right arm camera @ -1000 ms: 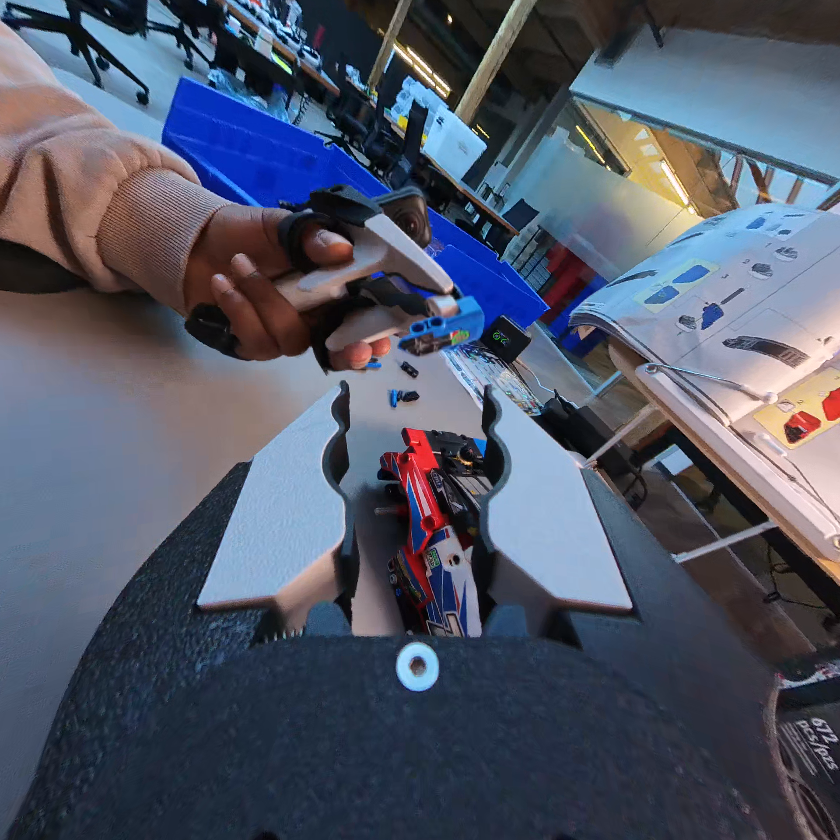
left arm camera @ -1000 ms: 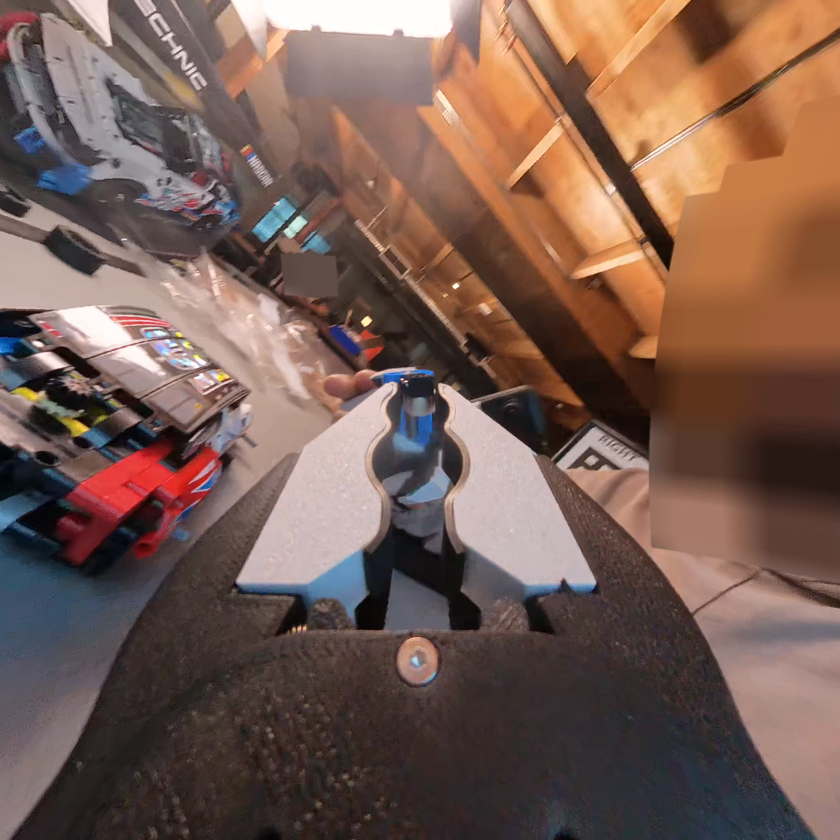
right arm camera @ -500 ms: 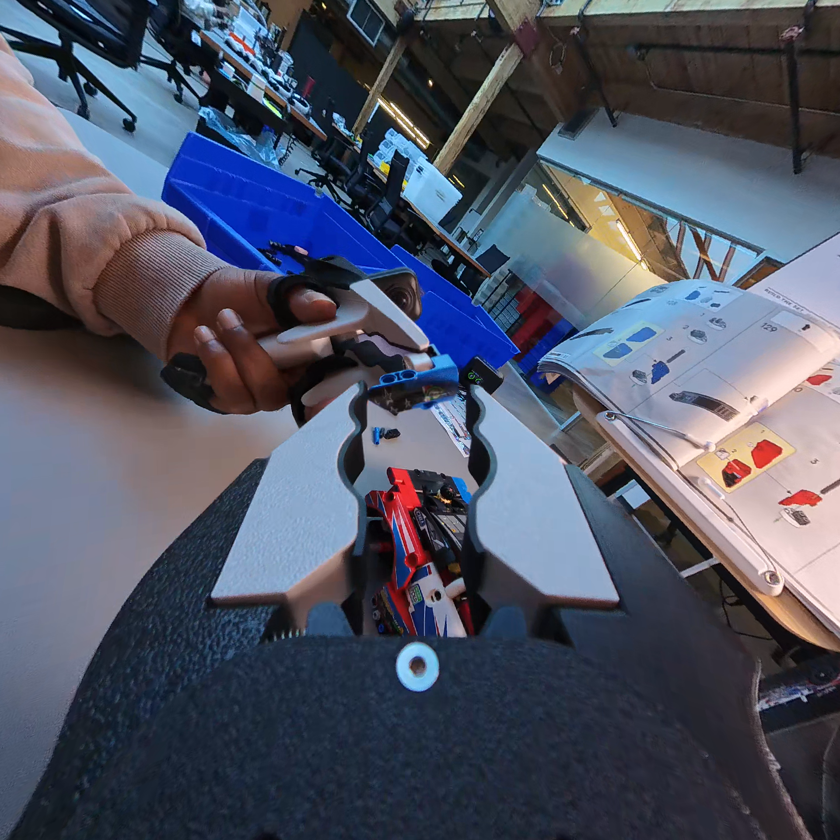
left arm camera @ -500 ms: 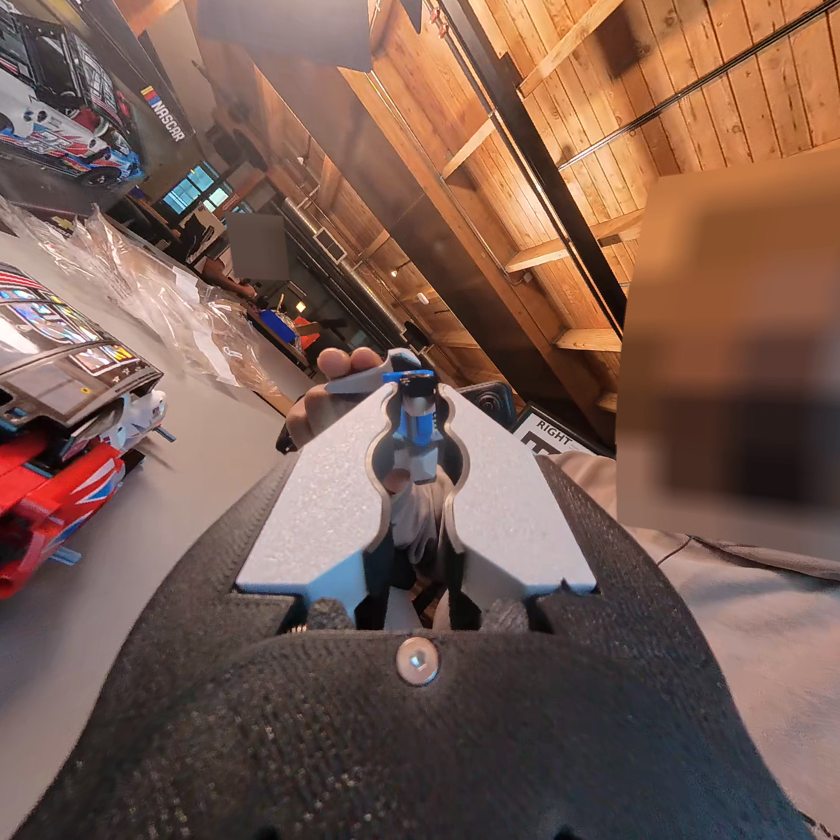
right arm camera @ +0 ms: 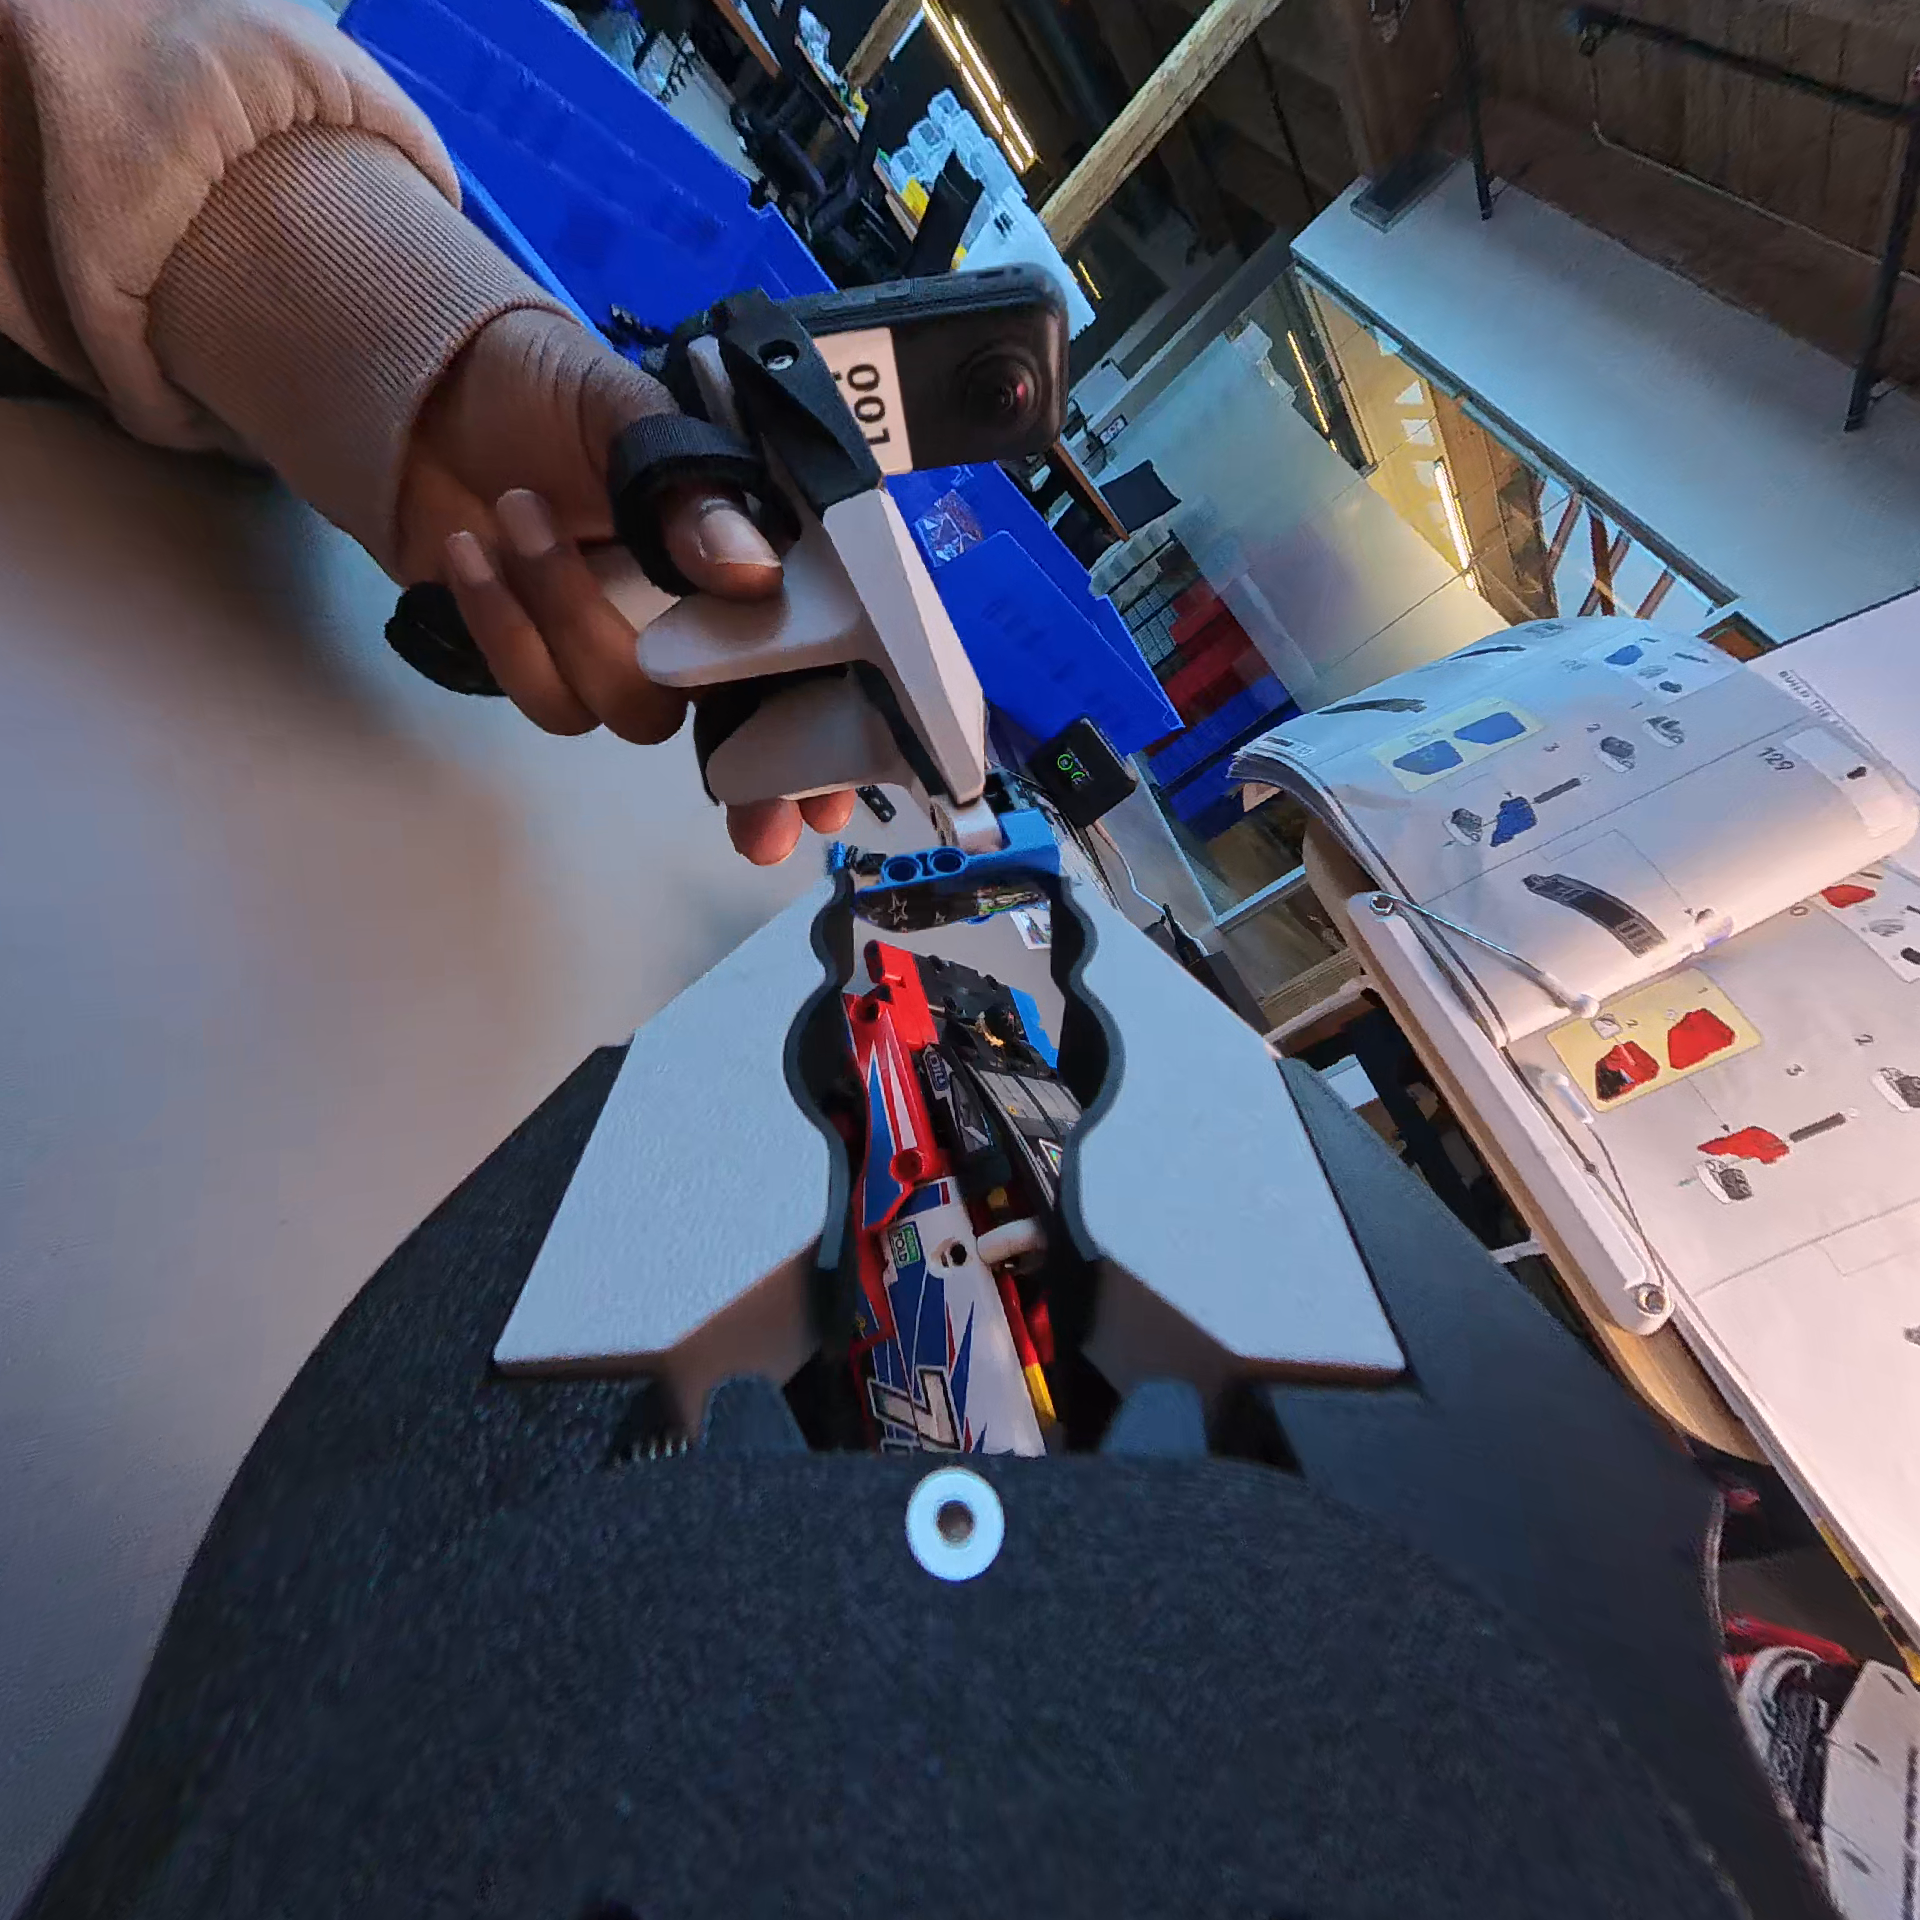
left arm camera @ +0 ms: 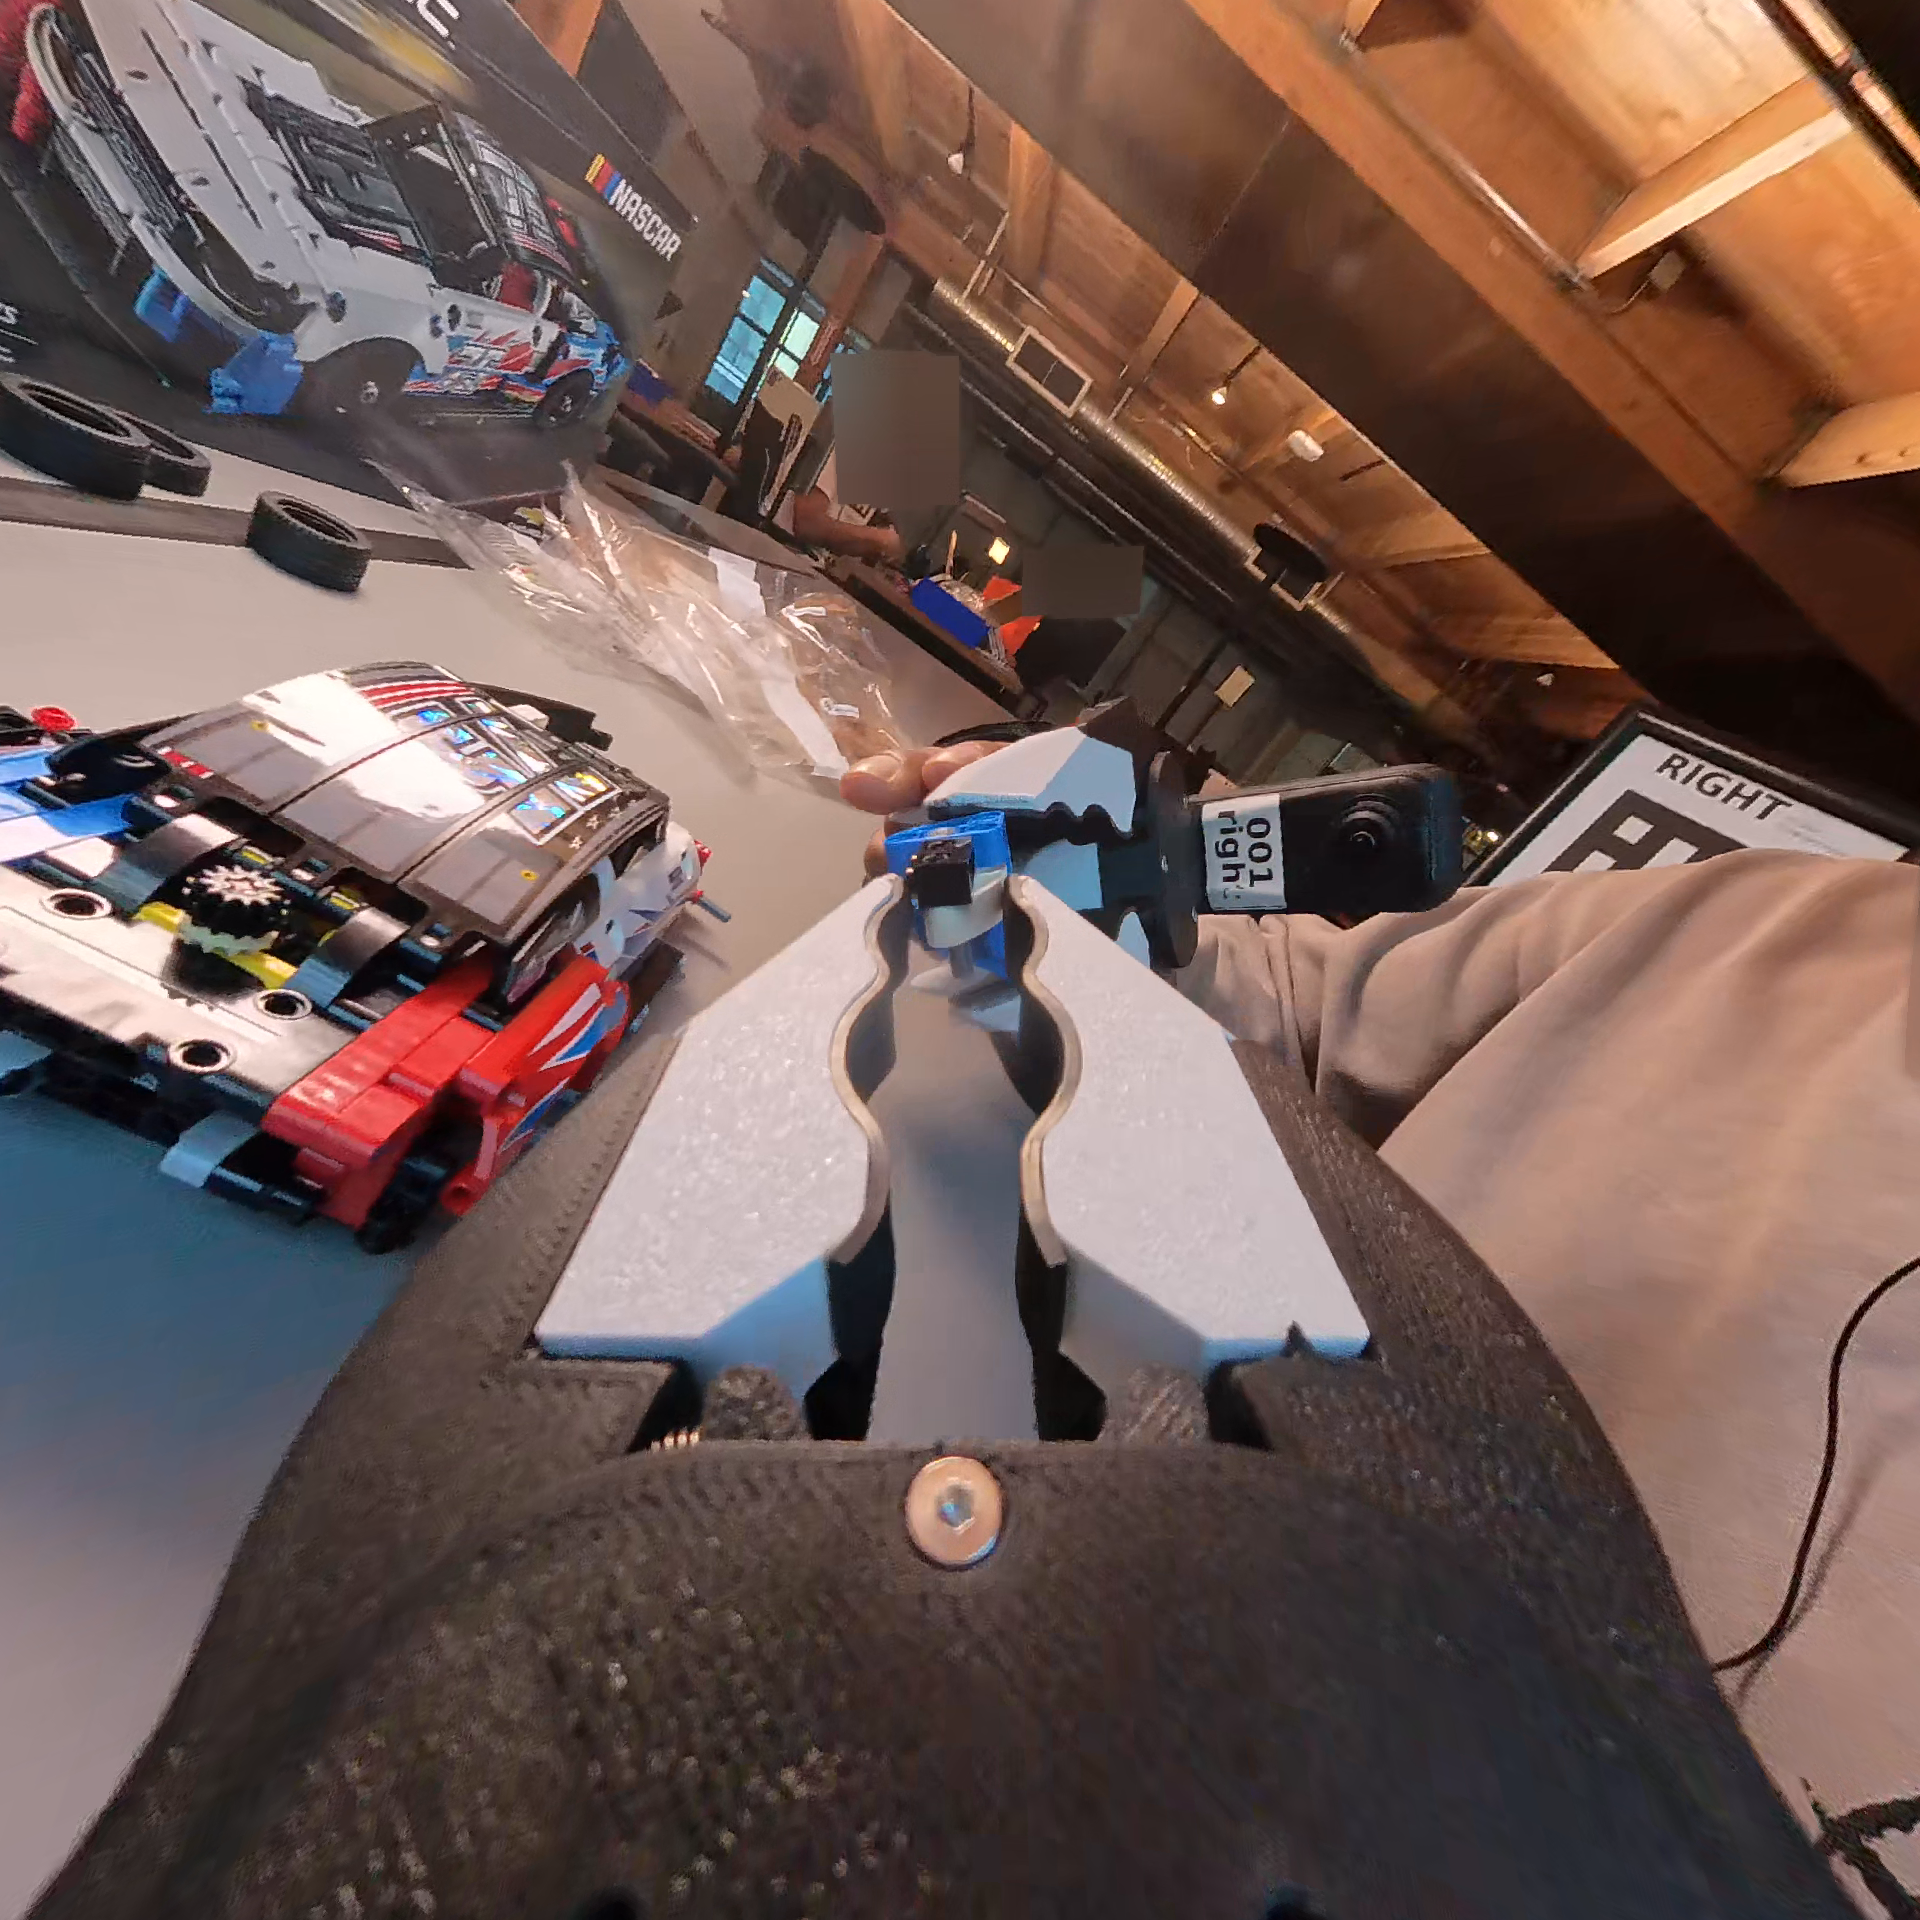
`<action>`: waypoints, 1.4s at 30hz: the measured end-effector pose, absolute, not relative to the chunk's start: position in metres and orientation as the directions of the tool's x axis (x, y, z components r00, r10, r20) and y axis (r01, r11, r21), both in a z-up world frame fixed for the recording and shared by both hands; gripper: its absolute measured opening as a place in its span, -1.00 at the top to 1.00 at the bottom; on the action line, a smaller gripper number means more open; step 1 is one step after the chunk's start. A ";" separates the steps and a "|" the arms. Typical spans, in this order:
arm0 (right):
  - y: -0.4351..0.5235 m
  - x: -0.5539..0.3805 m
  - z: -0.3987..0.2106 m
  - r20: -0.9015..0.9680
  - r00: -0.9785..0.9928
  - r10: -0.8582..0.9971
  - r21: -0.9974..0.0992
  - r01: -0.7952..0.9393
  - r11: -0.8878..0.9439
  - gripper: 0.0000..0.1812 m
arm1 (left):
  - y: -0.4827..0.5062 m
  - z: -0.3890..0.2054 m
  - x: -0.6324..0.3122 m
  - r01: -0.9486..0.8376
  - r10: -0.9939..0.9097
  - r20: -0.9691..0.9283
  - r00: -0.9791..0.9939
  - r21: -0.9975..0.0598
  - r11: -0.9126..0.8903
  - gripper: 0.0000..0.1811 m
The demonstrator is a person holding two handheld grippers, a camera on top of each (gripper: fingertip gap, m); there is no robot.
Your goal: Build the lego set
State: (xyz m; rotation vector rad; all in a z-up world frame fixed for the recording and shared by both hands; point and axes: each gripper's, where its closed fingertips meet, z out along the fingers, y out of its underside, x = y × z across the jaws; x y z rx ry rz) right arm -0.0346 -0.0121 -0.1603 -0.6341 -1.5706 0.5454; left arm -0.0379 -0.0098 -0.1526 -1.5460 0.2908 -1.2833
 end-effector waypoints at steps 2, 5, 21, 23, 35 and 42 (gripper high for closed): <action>-0.012 -0.035 -0.162 0.736 -0.060 0.675 -0.670 0.088 0.738 0.61 | -0.009 -0.156 -0.038 0.392 -0.721 0.561 0.407 -0.820 -0.416 0.82; -0.010 -0.035 -0.165 0.728 -0.062 0.683 -0.676 0.102 0.730 0.61 | -0.009 -0.157 -0.038 0.383 -0.718 0.559 0.414 -0.823 -0.420 0.84; 0.199 -0.046 -0.087 -0.148 0.223 0.963 -0.988 0.010 -0.154 0.47 | 0.007 -0.146 -0.069 0.389 -0.646 0.424 0.635 -0.898 -0.206 0.90; 0.263 -0.055 -0.093 -0.277 0.309 0.910 -0.959 -0.032 -0.281 0.39 | 0.006 -0.142 -0.073 0.391 -0.640 0.400 0.657 -0.906 -0.164 0.90; 0.382 -0.073 -0.092 -0.580 0.345 0.738 -0.809 -0.348 -0.473 0.36 | 0.003 -0.142 -0.075 0.345 -0.631 0.331 0.702 -0.933 -0.106 0.90; 0.394 -0.082 -0.101 -0.598 0.354 0.719 -0.798 -0.343 -0.495 0.13 | 0.002 -0.142 -0.068 0.337 -0.642 0.326 0.694 -0.935 -0.110 0.90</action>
